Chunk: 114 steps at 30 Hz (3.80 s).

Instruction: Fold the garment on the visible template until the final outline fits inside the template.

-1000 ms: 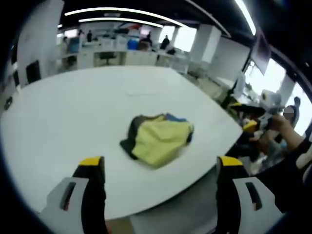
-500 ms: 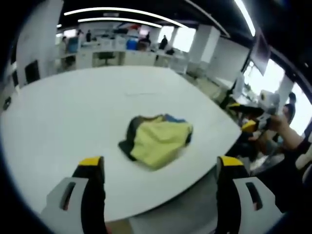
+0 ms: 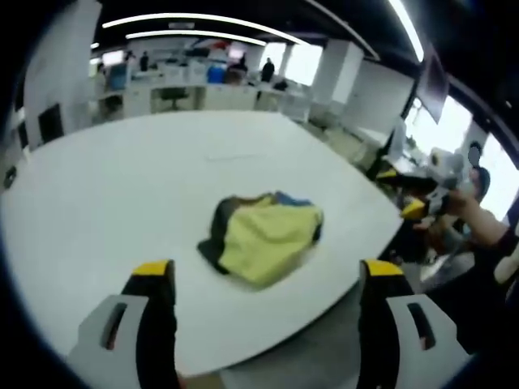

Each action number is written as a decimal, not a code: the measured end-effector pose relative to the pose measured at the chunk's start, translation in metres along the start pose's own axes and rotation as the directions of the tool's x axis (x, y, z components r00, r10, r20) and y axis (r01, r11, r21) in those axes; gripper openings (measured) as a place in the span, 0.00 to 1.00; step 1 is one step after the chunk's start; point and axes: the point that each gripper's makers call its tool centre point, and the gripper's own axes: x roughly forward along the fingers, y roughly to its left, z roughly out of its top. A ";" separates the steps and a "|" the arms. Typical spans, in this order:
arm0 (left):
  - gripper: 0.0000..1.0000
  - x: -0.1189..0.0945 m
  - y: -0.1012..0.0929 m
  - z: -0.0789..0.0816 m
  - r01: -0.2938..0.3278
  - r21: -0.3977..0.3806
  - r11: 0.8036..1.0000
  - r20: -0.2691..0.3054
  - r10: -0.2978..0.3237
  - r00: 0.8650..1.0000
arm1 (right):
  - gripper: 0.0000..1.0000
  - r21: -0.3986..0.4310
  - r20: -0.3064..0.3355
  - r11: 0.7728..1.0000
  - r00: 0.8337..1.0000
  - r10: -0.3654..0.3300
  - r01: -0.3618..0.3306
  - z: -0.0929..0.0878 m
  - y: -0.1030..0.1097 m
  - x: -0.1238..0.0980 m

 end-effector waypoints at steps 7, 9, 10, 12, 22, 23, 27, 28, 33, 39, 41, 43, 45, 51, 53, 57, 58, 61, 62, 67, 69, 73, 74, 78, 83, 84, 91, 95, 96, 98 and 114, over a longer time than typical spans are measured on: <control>0.79 0.016 0.007 0.008 0.008 -0.028 1.000 0.011 -0.008 1.000 | 0.83 0.064 0.021 0.998 0.999 0.028 -0.029 -0.001 -0.011 0.019; 0.77 0.022 0.008 0.011 0.012 -0.024 1.000 0.010 -0.012 1.000 | 0.81 0.058 0.017 0.997 0.999 0.044 -0.045 -0.001 -0.011 0.023; 0.76 0.024 0.009 0.011 0.013 -0.020 1.000 0.007 -0.013 1.000 | 0.81 0.051 0.008 0.998 0.999 0.045 -0.045 -0.002 -0.012 0.026; 0.74 0.030 0.011 0.013 0.018 -0.010 1.000 0.000 -0.018 1.000 | 0.79 0.027 -0.027 0.999 0.999 0.043 -0.042 -0.006 -0.015 0.031; 0.66 0.065 0.020 0.018 0.054 -0.009 0.998 -0.029 -0.055 0.998 | 0.71 0.002 -0.046 0.996 0.995 0.085 -0.085 0.004 -0.013 0.062; 0.66 0.068 0.020 0.018 0.058 -0.007 0.998 -0.032 -0.058 0.998 | 0.71 -0.002 -0.055 0.996 0.995 0.089 -0.089 0.003 -0.014 0.066; 0.65 0.081 0.023 0.017 0.063 0.029 0.998 -0.053 -0.061 0.997 | 0.70 -0.004 -0.049 0.995 0.993 0.104 -0.104 0.009 -0.015 0.077; 0.65 0.083 0.024 0.018 0.062 0.034 0.997 -0.051 -0.061 0.997 | 0.70 -0.005 -0.049 0.994 0.993 0.105 -0.106 0.010 -0.015 0.078; 0.62 0.099 0.034 0.017 0.063 0.048 0.997 -0.062 -0.060 0.996 | 0.66 -0.036 -0.083 0.993 0.990 0.111 -0.114 0.004 -0.022 0.093; 0.59 0.115 0.042 0.019 0.071 0.058 0.996 -0.061 -0.067 0.996 | 0.60 -0.040 -0.093 0.994 0.991 0.098 -0.102 0.001 -0.037 0.107; 0.58 0.120 0.043 0.019 0.075 0.063 0.995 -0.064 -0.071 0.995 | 0.58 -0.043 -0.100 0.994 0.991 0.094 -0.099 -0.002 -0.041 0.112; 0.57 0.127 0.045 0.018 0.078 0.066 0.995 -0.069 -0.073 0.995 | 0.57 -0.048 -0.112 0.994 0.989 0.094 -0.100 -0.006 -0.045 0.117; 0.56 0.136 0.050 0.016 0.082 0.068 0.994 -0.076 -0.077 0.994 | 0.56 -0.055 -0.126 0.993 0.987 0.095 -0.103 -0.010 -0.048 0.123; 0.53 0.151 0.059 0.012 0.088 0.081 0.993 -0.088 -0.081 0.993 | 0.52 -0.089 -0.149 0.991 0.985 0.089 -0.103 -0.013 -0.059 0.139; 0.52 0.156 0.063 0.010 0.092 0.081 0.992 -0.091 -0.084 0.992 | 0.50 -0.098 -0.147 0.990 0.985 0.089 -0.104 -0.012 -0.062 0.144; 0.50 0.168 0.070 0.008 0.095 0.087 0.992 -0.099 -0.087 0.991 | 0.46 -0.120 -0.167 0.988 0.983 0.081 -0.102 -0.018 -0.073 0.158; 0.49 0.171 0.072 0.008 0.096 0.087 0.992 -0.100 -0.087 0.991 | 0.45 -0.121 -0.171 0.987 0.982 0.081 -0.103 -0.019 -0.075 0.160; 0.48 0.179 0.077 0.009 0.099 0.083 0.992 -0.102 -0.090 0.991 | 0.43 -0.127 -0.184 0.987 0.980 0.075 -0.100 -0.023 -0.083 0.168; 0.48 0.184 0.079 0.009 0.099 0.083 0.992 -0.104 -0.090 0.990 | 0.41 -0.134 -0.188 0.986 0.980 0.070 -0.096 -0.023 -0.087 0.170; 0.45 0.199 0.086 0.011 0.103 0.087 0.991 -0.109 -0.093 0.990 | 0.38 -0.119 -0.194 0.989 0.979 0.064 -0.089 -0.030 -0.101 0.182; 0.45 0.204 0.088 0.011 0.104 0.086 0.991 -0.111 -0.094 0.989 | 0.36 -0.122 -0.204 0.989 0.977 0.063 -0.089 -0.032 -0.104 0.186; 0.43 0.215 0.094 0.009 0.104 0.080 0.991 -0.124 -0.094 0.988 | 0.35 -0.118 -0.217 0.989 0.974 0.060 -0.087 -0.036 -0.112 0.193; 0.43 0.217 0.095 0.009 0.104 0.079 0.991 -0.127 -0.093 0.988 | 0.34 -0.117 -0.220 0.990 0.974 0.057 -0.084 -0.038 -0.114 0.194; 0.42 0.225 0.099 0.008 0.101 0.078 0.992 -0.136 -0.090 0.987 | 0.31 -0.123 -0.236 0.989 0.970 0.051 -0.082 -0.044 -0.119 0.199; 0.41 0.235 0.105 0.005 0.096 0.073 0.993 -0.147 -0.085 0.986 | 0.29 -0.123 -0.247 0.989 0.968 0.046 -0.078 -0.050 -0.127 0.205; 0.40 0.236 0.105 0.005 0.096 0.072 0.993 -0.149 -0.084 0.985 | 0.29 -0.124 -0.250 0.989 0.967 0.046 -0.079 -0.050 -0.128 0.206; 0.38 0.248 0.110 0.000 0.099 0.074 0.992 -0.170 -0.085 0.982 | 0.27 -0.126 -0.279 0.988 0.959 0.054 -0.092 -0.060 -0.134 0.218; 0.38 0.254 0.110 -0.004 0.108 0.074 0.991 -0.186 -0.093 0.978 | 0.26 -0.120 -0.291 0.988 0.955 0.057 -0.096 -0.064 -0.138 0.225; 0.37 0.256 0.111 -0.004 0.109 0.074 0.991 -0.189 -0.094 0.977 | 0.25 -0.119 -0.293 0.988 0.954 0.059 -0.097 -0.065 -0.139 0.227; 0.37 0.259 0.111 -0.006 0.112 0.073 0.991 -0.195 -0.096 0.976 | 0.24 -0.121 -0.300 0.988 0.953 0.054 -0.094 -0.066 -0.142 0.229; 0.35 0.272 0.115 -0.014 0.139 0.059 0.989 -0.231 -0.122 0.965 | 0.23 -0.114 -0.350 0.987 0.934 0.064 -0.110 -0.080 -0.150 0.237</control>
